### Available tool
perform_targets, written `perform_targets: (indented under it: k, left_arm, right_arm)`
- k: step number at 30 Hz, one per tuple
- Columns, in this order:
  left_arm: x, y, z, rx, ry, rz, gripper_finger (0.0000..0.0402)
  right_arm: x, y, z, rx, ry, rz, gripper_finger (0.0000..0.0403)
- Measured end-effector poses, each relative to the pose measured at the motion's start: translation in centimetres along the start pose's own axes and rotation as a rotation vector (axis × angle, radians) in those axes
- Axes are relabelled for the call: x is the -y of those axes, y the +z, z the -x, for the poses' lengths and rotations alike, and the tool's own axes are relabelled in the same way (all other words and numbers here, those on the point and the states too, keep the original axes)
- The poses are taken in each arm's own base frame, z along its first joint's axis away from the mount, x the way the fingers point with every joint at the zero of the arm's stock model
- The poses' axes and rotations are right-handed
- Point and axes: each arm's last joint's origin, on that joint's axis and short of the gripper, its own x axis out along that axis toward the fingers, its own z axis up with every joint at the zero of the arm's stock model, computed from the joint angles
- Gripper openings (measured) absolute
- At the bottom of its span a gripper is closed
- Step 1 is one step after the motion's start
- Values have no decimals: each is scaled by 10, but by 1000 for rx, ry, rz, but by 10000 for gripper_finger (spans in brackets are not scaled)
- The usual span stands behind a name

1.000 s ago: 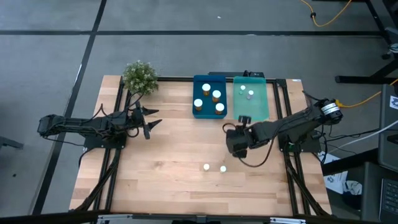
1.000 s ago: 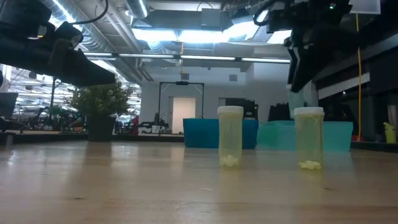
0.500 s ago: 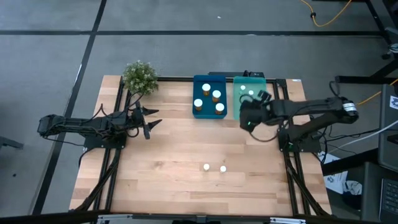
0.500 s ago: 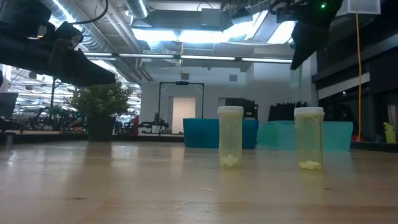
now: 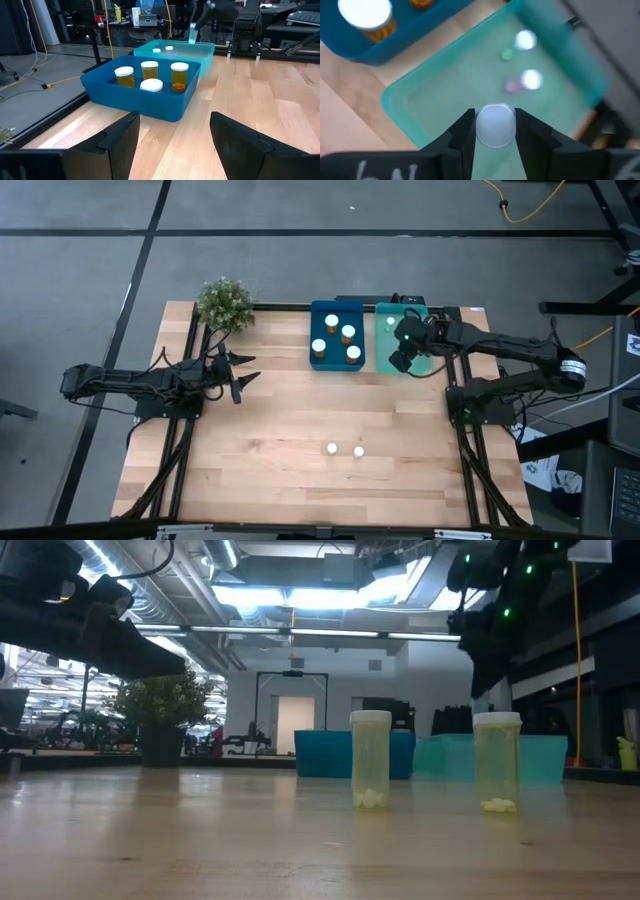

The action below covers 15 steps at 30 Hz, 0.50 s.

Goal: Pick and place medicine bottles into bin by pill shape (circle, oval)
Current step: Put the small green medicine bottle into the green bin

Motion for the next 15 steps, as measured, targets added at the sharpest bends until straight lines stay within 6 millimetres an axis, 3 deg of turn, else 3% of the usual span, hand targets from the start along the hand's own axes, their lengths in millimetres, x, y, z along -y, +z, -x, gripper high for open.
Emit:
perform_targets:
  k: [7,15]
  left_arm:
    - [0,0,0,0,0,0,234]
    - [0,0,0,0,0,0,234]
  right_arm:
    - [14,-5,-35,51,137,-74,118]
    - [20,-17,-56,69,189,-111,118]
